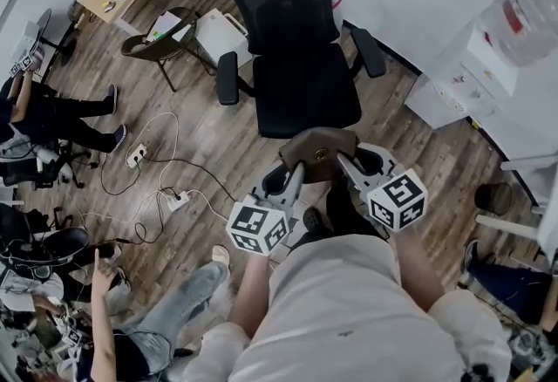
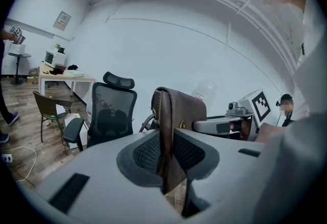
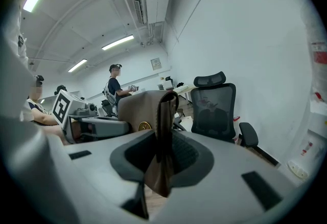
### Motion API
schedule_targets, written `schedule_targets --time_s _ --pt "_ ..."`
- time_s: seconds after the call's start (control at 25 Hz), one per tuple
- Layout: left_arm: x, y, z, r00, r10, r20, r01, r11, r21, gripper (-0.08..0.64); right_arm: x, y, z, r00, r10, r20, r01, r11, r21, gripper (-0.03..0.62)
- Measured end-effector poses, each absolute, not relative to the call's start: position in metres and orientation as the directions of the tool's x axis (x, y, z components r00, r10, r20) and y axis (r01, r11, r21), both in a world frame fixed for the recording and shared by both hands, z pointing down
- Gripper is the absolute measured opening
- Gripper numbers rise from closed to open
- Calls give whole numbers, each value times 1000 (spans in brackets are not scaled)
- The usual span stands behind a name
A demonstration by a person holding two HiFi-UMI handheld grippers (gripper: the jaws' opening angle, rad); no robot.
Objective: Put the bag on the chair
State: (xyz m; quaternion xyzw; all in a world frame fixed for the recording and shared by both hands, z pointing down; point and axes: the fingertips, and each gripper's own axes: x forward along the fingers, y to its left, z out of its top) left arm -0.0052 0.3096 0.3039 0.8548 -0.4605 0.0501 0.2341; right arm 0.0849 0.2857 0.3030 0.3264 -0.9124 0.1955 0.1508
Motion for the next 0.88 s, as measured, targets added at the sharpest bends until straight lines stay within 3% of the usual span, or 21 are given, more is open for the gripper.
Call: schedule_targets --time_s 0.88 --pt "46 182 297 482 -818 313 -863 -382 330 63 132 148 296 -810 -455 370 -560 787 -257 76"
